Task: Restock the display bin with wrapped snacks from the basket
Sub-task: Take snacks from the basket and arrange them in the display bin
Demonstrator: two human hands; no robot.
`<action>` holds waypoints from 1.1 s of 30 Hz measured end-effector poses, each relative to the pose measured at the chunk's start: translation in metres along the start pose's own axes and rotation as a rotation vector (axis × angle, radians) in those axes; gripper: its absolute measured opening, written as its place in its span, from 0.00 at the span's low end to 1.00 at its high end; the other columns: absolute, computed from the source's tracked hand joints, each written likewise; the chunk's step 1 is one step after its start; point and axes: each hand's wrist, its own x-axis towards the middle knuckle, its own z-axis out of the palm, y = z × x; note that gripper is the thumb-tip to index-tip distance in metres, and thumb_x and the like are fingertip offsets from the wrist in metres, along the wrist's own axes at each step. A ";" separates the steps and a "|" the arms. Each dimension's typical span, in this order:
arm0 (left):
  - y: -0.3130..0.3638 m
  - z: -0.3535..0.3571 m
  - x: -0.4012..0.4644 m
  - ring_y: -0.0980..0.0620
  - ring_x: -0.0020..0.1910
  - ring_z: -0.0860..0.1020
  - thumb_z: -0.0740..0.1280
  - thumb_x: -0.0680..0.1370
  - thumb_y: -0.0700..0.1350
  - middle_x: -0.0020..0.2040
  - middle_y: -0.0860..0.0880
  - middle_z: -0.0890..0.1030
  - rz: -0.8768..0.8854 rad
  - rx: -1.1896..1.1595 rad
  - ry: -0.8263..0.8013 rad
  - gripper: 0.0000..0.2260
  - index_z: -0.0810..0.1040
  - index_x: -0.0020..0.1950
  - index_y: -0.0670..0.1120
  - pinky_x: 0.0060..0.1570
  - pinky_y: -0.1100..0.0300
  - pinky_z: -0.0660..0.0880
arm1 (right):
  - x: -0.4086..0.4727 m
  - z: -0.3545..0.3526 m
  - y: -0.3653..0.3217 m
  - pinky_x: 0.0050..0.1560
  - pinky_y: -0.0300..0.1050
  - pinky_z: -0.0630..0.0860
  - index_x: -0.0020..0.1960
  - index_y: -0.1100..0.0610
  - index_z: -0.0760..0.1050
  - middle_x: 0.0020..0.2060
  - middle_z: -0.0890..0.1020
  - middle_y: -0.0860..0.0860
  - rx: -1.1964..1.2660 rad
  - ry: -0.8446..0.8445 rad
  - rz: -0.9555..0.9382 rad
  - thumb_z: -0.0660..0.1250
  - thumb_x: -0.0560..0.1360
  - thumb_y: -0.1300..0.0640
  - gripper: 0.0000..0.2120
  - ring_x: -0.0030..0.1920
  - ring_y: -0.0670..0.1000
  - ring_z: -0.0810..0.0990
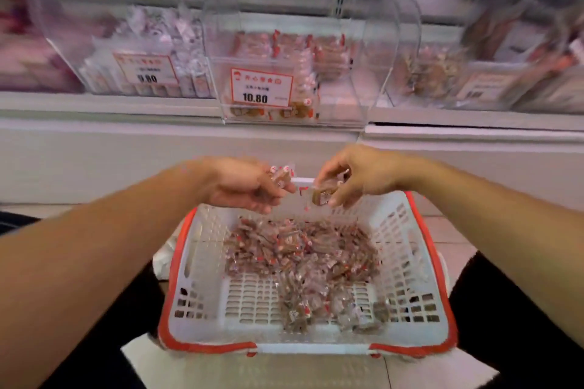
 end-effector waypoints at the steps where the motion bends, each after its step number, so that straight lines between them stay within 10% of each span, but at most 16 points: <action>1: 0.021 0.000 -0.016 0.55 0.39 0.79 0.64 0.77 0.32 0.41 0.47 0.79 0.020 0.043 -0.039 0.11 0.78 0.57 0.41 0.35 0.63 0.79 | -0.007 -0.010 -0.017 0.36 0.41 0.81 0.54 0.57 0.80 0.41 0.83 0.49 -0.049 0.036 -0.070 0.77 0.68 0.69 0.17 0.34 0.44 0.82; 7: 0.090 0.013 -0.082 0.42 0.52 0.82 0.63 0.77 0.43 0.55 0.36 0.80 0.116 -0.023 -0.336 0.14 0.77 0.58 0.37 0.49 0.55 0.82 | -0.050 -0.037 -0.068 0.45 0.40 0.82 0.51 0.57 0.81 0.40 0.87 0.54 0.085 0.371 -0.400 0.80 0.62 0.69 0.19 0.40 0.47 0.85; 13: 0.106 0.027 -0.066 0.44 0.51 0.84 0.64 0.75 0.46 0.51 0.38 0.82 0.219 -0.019 -0.289 0.14 0.77 0.56 0.38 0.44 0.61 0.82 | -0.051 -0.049 -0.068 0.53 0.36 0.80 0.63 0.50 0.77 0.49 0.86 0.46 0.034 0.526 -0.421 0.76 0.67 0.70 0.29 0.47 0.42 0.85; 19: 0.105 0.025 -0.052 0.45 0.59 0.80 0.69 0.72 0.36 0.57 0.37 0.81 0.229 -0.082 -0.315 0.18 0.77 0.62 0.38 0.57 0.55 0.79 | -0.048 -0.046 -0.060 0.65 0.34 0.72 0.69 0.39 0.65 0.63 0.76 0.36 -0.018 0.560 -0.420 0.71 0.74 0.67 0.34 0.63 0.34 0.75; 33: 0.104 0.038 -0.050 0.48 0.50 0.83 0.73 0.70 0.32 0.47 0.44 0.83 0.329 0.066 -0.271 0.12 0.83 0.51 0.44 0.43 0.56 0.81 | -0.054 -0.040 -0.054 0.71 0.37 0.66 0.79 0.39 0.54 0.72 0.70 0.40 -0.293 0.503 -0.373 0.69 0.78 0.57 0.37 0.72 0.38 0.67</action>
